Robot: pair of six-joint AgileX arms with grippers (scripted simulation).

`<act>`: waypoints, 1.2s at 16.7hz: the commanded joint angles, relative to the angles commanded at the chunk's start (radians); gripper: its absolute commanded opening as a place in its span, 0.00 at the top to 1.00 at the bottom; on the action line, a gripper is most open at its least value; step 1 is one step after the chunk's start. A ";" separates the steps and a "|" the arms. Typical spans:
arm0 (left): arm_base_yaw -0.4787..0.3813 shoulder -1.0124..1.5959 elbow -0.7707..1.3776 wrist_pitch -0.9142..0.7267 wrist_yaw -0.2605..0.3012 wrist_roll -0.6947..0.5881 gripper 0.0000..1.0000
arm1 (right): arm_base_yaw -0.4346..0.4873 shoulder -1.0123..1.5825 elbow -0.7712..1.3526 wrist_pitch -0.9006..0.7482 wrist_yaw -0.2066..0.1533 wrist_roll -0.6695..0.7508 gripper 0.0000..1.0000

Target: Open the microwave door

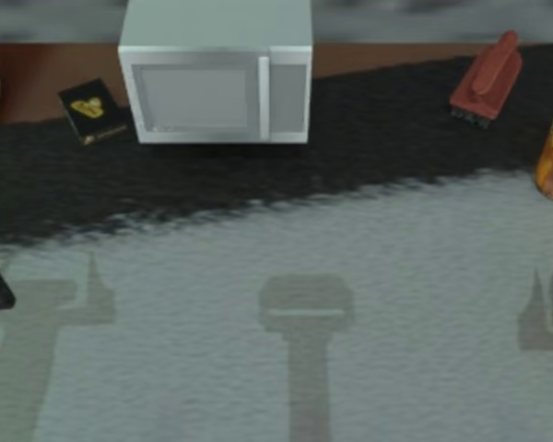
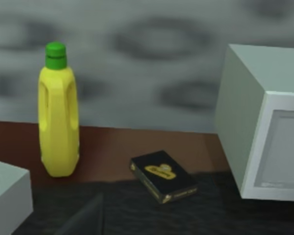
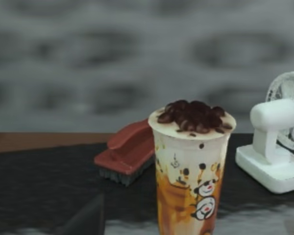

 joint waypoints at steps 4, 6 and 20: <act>-0.112 0.353 0.298 -0.104 -0.071 -0.094 0.00 | 0.000 0.000 0.000 0.000 0.000 0.000 0.00; -0.176 0.574 0.463 -0.166 -0.111 -0.145 0.00 | 0.000 0.000 0.000 0.000 0.000 0.000 0.00; -0.533 1.749 1.378 -0.500 -0.328 -0.444 0.00 | 0.000 0.000 0.000 0.000 0.000 0.000 0.00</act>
